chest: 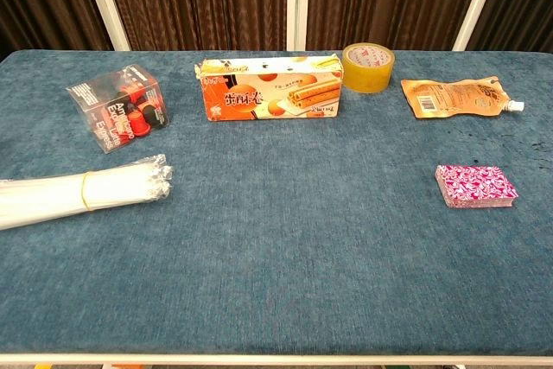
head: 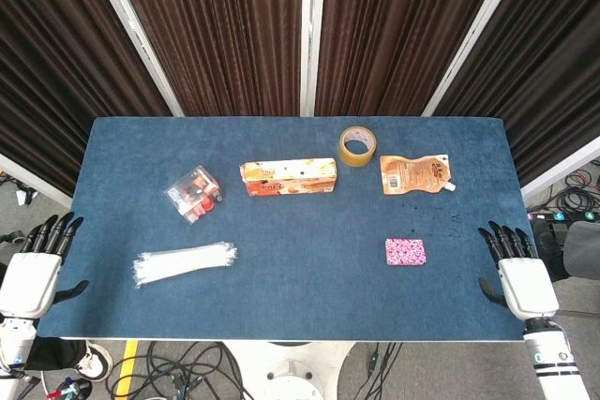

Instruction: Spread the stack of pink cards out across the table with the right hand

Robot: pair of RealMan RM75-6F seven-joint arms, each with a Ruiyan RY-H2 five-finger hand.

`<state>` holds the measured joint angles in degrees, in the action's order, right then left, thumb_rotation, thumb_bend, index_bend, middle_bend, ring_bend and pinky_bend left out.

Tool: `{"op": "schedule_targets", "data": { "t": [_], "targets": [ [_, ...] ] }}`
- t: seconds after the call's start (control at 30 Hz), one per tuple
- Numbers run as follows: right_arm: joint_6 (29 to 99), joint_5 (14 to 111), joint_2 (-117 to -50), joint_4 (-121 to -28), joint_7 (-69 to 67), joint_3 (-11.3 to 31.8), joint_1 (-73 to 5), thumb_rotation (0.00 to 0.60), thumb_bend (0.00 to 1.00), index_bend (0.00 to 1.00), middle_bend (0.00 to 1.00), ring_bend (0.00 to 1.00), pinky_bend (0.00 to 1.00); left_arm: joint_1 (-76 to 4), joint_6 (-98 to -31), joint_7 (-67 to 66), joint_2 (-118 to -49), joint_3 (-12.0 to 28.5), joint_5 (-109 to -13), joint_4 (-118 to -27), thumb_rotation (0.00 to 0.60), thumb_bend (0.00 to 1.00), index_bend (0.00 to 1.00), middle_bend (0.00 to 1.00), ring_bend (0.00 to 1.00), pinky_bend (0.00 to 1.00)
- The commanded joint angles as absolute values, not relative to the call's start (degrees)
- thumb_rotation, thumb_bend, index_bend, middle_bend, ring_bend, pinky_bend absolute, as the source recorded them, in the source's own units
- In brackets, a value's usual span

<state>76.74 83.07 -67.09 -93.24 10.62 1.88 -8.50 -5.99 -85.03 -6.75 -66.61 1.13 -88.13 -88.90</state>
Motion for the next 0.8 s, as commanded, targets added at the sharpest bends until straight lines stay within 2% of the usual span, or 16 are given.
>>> {"op": "schedule_targets", "data": {
  "t": [0.03, 0.37, 0.8],
  "targets": [
    [76.62, 83.25, -66.67, -93.75, 11.08, 1.82, -8.64, 0.600, 0.24, 0.08, 0.01, 0.00, 0.00, -6.00, -85.37, -6.23, -67.42, 1.10, -88.54, -87.72, 0.600, 0.00, 0.05, 0.04, 0.00, 0.15],
    [76.23, 83.04, -66.39, -93.65, 10.36, 2.13, -9.05, 0.600, 0.24, 0.08, 0.02, 0.00, 0.00, -6.36, -84.79, -5.49, -68.26, 1.17, -88.39, -86.31, 0.600, 0.00, 0.05, 0.05, 0.00, 0.15],
    [76.28, 83.42, -66.62, -95.20, 11.27, 2.50, -9.75, 0.600, 0.24, 0.08, 0.05, 0.00, 0.00, -6.42, -83.92, -5.92, -66.31, 0.48, -88.43, -88.80, 0.600, 0.00, 0.05, 0.05, 0.00, 0.15]
  ]
}}
